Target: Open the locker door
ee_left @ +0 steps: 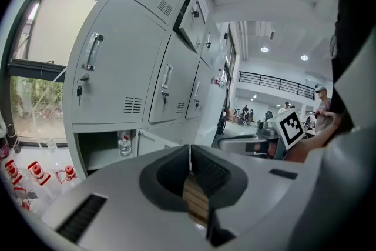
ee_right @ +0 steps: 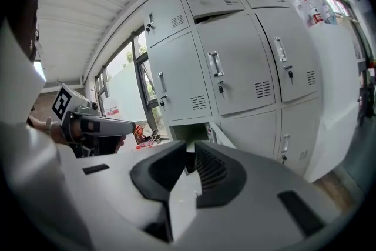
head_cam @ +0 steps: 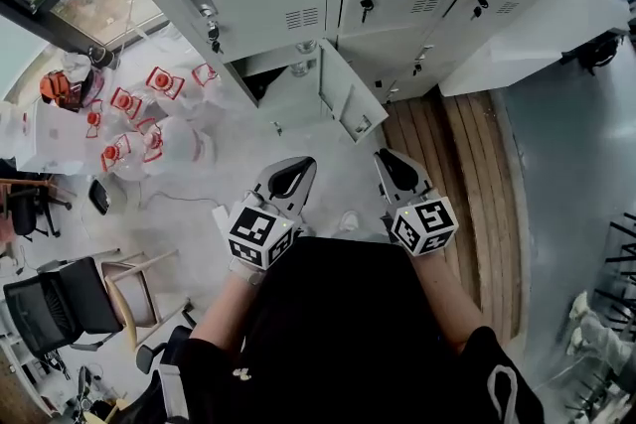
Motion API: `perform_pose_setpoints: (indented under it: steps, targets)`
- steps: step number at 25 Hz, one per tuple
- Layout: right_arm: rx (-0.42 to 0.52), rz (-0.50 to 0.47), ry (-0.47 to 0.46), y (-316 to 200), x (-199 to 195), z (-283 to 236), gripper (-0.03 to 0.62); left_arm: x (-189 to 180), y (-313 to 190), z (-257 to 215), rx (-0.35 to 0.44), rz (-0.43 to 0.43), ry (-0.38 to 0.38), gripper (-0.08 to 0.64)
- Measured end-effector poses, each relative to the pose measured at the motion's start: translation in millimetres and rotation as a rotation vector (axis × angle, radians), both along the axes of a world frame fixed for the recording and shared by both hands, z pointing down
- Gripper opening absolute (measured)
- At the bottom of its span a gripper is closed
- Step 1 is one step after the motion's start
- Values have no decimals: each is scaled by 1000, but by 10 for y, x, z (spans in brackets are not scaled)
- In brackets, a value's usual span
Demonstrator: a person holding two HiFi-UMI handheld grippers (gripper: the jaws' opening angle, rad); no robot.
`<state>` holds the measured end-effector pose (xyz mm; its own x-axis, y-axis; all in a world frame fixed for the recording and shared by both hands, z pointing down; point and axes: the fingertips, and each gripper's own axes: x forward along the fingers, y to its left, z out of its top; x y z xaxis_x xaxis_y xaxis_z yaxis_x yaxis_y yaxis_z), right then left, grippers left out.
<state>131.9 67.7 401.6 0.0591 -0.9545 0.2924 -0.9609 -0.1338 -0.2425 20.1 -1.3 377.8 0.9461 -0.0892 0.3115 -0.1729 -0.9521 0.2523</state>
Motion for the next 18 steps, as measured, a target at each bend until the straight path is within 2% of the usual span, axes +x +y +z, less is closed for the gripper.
perform_pose_setpoints:
  steps: [9, 18]
  targets:
    - [90, -33, 42, -73, -152, -620, 61, 23, -110, -389, 43, 32, 80, 25]
    - [140, -38, 69, -142, -177, -805, 61, 55, -168, -539, 49, 49, 123, 25]
